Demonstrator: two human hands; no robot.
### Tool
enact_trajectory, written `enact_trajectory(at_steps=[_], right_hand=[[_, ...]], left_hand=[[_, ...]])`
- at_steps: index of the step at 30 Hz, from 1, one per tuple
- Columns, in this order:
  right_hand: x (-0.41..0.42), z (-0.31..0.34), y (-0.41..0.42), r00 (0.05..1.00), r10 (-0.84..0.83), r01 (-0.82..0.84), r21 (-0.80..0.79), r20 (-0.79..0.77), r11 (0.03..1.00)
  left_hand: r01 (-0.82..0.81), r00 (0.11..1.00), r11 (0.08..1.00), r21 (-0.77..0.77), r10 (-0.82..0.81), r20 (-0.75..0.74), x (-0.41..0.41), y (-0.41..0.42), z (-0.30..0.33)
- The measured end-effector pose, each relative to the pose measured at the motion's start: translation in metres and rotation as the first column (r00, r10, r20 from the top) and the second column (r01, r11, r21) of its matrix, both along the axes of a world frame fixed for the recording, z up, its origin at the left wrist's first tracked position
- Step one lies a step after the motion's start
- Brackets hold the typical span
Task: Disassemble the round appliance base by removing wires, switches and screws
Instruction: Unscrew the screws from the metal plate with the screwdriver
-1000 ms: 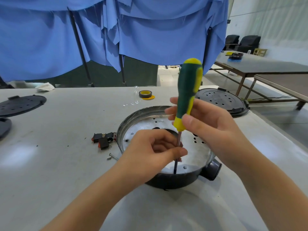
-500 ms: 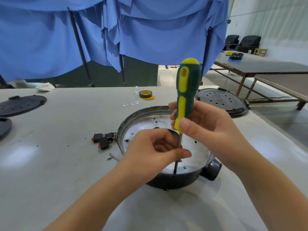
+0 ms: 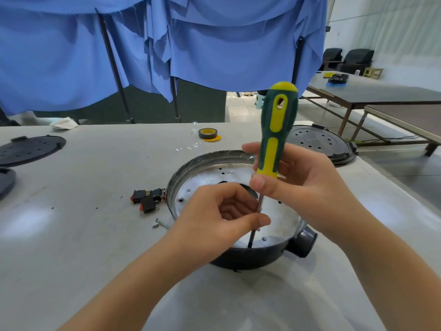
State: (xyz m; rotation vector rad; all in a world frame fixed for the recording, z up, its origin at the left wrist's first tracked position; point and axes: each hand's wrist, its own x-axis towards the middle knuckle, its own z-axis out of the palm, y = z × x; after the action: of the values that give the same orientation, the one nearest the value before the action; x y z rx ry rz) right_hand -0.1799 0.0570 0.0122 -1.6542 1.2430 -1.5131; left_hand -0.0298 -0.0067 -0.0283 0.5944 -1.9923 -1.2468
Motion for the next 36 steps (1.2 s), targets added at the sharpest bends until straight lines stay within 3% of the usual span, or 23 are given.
enact_trajectory(at_steps=[3, 7, 9, 12, 14, 20, 26, 32, 36], right_hand=[[-0.0008, -0.0013, -0.0012, 0.995, 0.005, -0.002, -0.03, 0.1, 1.0], [-0.0025, -0.0016, -0.0004, 0.973, 0.161, -0.167, 0.023, 0.165, 0.986], [-0.0024, -0.0025, -0.0001, 0.976, 0.165, -0.172, 0.04, 0.14, 0.984], [0.001, -0.0012, -0.0014, 0.998, 0.047, -0.048, 0.027, 0.033, 0.998], [0.0011, -0.002, -0.0021, 0.999, -0.003, 0.003, -0.008, 0.047, 1.0], [-0.0031, -0.0016, 0.0006, 0.986, 0.129, -0.133, 0.028, 0.108, 0.991], [0.0016, -0.0031, -0.0015, 1.0, 0.009, -0.008, -0.017, 0.019, 1.0], [-0.0031, -0.0023, 0.0005, 0.989, 0.121, -0.123, 0.026, 0.084, 0.992], [0.0013, -0.0012, -0.0003, 0.999, 0.04, -0.041, 0.002, 0.026, 0.999]], left_hand=[[-0.011, 1.0, 1.0, -0.002, 0.011, -0.003, 0.0003, -0.0003, -0.0001], [0.099, 0.994, 0.995, 0.033, -0.101, 0.042, 0.0041, 0.0005, 0.001], [0.091, 0.995, 0.992, 0.084, -0.094, 0.025, 0.0049, 0.0004, 0.0016], [0.013, 1.0, 0.998, 0.064, -0.012, -0.005, 0.0026, 0.0004, 0.0017], [-0.026, 1.0, 0.998, 0.049, 0.026, 0.002, 0.0011, -0.0008, 0.0003], [0.102, 0.995, 0.989, 0.103, -0.103, 0.007, 0.0039, 0.0008, 0.0008], [-0.035, 0.999, 0.999, 0.008, 0.035, -0.011, 0.001, -0.0005, 0.0001], [0.096, 0.995, 0.995, 0.021, -0.096, 0.028, 0.0048, -0.0005, 0.0009], [-0.005, 1.0, 1.0, 0.029, 0.005, -0.021, 0.0018, 0.0002, 0.0011]])
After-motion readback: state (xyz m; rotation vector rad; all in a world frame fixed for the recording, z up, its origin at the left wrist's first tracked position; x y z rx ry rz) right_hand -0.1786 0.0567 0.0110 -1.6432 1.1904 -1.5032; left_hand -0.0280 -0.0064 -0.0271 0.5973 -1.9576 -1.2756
